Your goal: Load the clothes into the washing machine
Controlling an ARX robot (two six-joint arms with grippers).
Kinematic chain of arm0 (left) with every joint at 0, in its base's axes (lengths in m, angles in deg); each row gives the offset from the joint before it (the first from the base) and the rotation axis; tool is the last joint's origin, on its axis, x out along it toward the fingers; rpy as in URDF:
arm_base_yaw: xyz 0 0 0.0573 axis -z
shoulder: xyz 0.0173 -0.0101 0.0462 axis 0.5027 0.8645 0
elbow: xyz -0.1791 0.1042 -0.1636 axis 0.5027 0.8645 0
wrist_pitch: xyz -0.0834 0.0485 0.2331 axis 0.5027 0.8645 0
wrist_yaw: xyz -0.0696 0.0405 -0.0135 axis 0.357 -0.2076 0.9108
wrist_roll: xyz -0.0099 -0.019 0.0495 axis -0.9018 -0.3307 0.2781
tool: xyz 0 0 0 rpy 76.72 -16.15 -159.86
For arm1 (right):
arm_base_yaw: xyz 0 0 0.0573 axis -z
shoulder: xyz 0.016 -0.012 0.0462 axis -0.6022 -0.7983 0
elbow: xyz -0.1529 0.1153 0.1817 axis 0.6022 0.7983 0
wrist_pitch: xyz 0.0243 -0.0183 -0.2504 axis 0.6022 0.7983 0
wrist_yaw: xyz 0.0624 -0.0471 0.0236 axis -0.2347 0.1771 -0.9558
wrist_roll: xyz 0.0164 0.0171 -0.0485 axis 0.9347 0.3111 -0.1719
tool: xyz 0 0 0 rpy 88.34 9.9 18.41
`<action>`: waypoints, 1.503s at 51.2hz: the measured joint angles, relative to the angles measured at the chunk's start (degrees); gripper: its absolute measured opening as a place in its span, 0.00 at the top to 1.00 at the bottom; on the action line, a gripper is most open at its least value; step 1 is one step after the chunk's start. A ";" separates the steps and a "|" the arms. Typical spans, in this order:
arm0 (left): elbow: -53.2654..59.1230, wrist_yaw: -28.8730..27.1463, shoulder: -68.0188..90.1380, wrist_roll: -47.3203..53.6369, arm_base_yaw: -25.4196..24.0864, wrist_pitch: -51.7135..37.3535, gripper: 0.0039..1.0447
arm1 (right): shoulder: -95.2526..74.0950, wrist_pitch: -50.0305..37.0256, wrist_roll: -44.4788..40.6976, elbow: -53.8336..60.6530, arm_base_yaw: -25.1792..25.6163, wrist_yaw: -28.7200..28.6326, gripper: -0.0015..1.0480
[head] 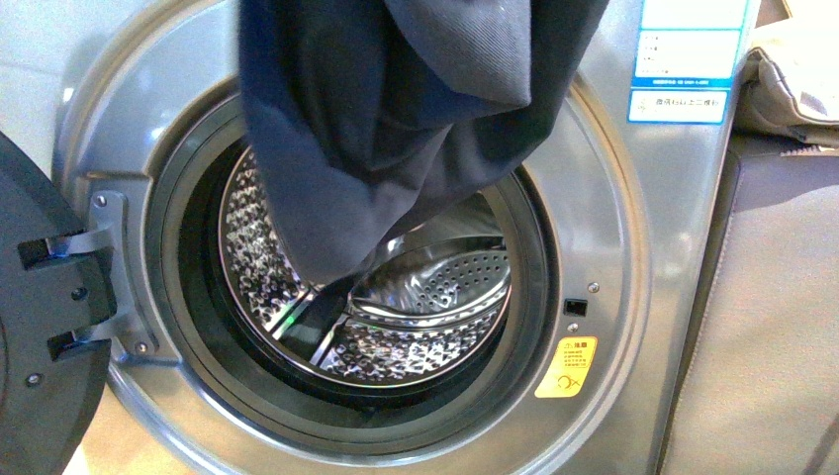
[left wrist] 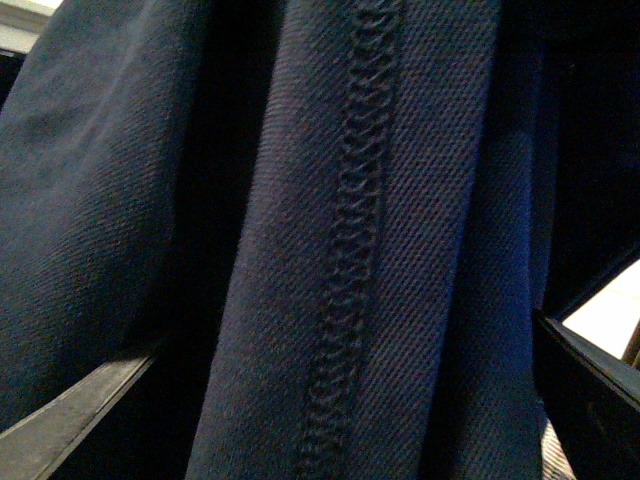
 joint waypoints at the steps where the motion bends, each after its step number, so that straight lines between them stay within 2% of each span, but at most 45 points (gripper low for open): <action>1: 0.00 0.26 -0.20 0.00 0.02 -0.42 0.06 | 0.00 0.00 0.00 0.00 0.00 0.00 0.91; 16: 2.27 5.97 -3.34 0.28 -0.57 -2.75 0.06 | 0.00 0.00 0.13 0.00 0.00 -0.02 0.91; 25: 2.45 7.06 -3.80 1.09 2.16 -4.17 0.06 | 0.02 0.00 0.13 0.00 0.00 0.00 0.91; 41: -2.49 -3.96 2.49 3.96 10.60 -6.43 0.06 | 0.02 0.00 0.13 0.00 0.04 0.07 0.91; 64: -4.74 -16.39 7.19 9.84 18.29 -11.72 0.06 | 0.09 0.00 0.11 0.00 0.04 0.07 0.91; 69: -6.64 -20.79 9.25 12.44 19.65 -11.69 0.06 | 0.11 0.00 0.11 0.00 0.04 0.09 0.91; 77: -11.61 -31.85 13.44 16.81 20.46 -9.22 0.06 | 0.11 0.00 0.11 0.00 0.07 0.26 0.91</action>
